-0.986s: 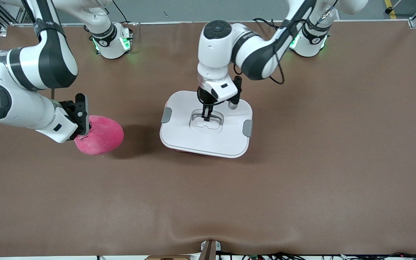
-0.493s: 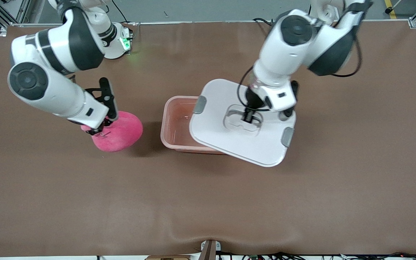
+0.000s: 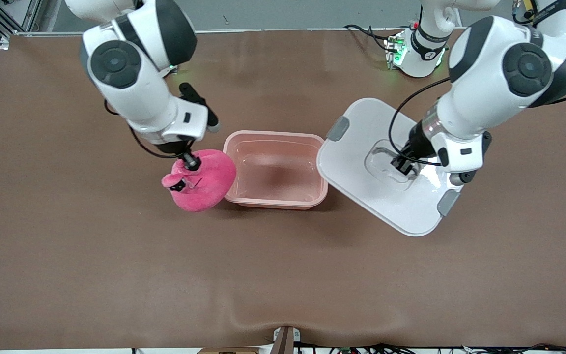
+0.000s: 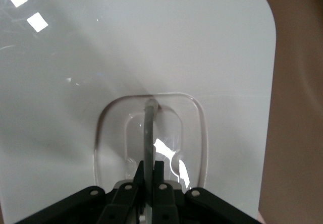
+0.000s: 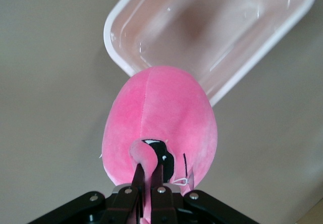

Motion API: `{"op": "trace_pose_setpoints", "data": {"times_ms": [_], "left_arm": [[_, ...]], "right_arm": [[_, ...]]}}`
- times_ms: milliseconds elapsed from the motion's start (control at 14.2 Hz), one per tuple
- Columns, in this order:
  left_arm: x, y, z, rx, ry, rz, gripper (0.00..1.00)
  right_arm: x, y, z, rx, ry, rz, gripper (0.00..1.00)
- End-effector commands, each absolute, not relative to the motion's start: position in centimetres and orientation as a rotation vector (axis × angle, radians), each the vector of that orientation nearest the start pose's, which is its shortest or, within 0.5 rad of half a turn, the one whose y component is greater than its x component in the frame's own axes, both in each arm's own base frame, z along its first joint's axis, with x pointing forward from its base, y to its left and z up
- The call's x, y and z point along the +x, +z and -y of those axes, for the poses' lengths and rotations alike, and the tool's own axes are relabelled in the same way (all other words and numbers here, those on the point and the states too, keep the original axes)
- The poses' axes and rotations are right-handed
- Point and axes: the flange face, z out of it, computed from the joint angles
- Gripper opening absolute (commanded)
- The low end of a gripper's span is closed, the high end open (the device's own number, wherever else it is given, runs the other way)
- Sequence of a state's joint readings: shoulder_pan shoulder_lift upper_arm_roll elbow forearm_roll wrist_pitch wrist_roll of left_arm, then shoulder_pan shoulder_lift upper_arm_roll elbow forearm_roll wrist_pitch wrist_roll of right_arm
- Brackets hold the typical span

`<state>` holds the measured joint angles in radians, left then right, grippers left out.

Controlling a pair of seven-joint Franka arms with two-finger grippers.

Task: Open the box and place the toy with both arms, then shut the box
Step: 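Carry the plush over the pink box with the right gripper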

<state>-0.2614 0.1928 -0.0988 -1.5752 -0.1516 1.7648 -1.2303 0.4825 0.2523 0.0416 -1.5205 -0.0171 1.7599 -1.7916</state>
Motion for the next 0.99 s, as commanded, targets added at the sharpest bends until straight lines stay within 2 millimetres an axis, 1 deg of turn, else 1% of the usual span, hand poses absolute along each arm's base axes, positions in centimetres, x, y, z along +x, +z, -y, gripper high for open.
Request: {"op": "trace_pose_setpoints", "data": {"times_ms": [0,70,141,282,352,493,564,775,846,916], "left_arm": [[57.4,53.7,19.2,-2.997,0.257,1.234,0.00],[57.4,53.6,17.8,-3.011,0.284,1.165,0.00],[57.6,53.4,16.4,-3.017,0.302,1.123,0.00],[57.9,53.3,14.2,-3.033,0.319,1.050,0.00],[57.9,53.1,13.5,-3.039,0.330,1.014,0.00],[57.9,52.9,12.5,-3.052,0.343,0.907,0.00],[58.0,52.7,11.0,-3.041,0.339,0.870,0.00],[58.1,52.6,9.5,-3.064,0.353,0.750,0.00],[58.2,52.4,8.6,-3.054,0.344,0.735,0.00],[58.2,52.3,8.5,-3.058,0.347,0.706,0.00]], "right_arm": [[53.5,51.9,-34.8,1.022,-0.015,-2.960,0.00],[52.3,51.9,-36.6,0.942,-0.024,-2.980,0.00],[51.2,51.9,-38.0,0.877,-0.046,-2.985,0.00],[49.6,51.7,-39.8,0.777,-0.070,-3.005,0.00],[48.8,52.1,-40.8,0.725,-0.063,-3.009,0.00],[48.1,52.3,-41.7,0.691,-0.058,-3.012,0.00],[48.1,52.5,-41.7,0.667,-0.052,-3.013,0.00],[47.2,53.2,-42.7,0.480,-0.045,-3.030,0.00],[47.2,53.3,-42.7,0.422,-0.046,-3.038,0.00],[47.2,53.4,-42.7,0.371,-0.045,-3.045,0.00]]}}
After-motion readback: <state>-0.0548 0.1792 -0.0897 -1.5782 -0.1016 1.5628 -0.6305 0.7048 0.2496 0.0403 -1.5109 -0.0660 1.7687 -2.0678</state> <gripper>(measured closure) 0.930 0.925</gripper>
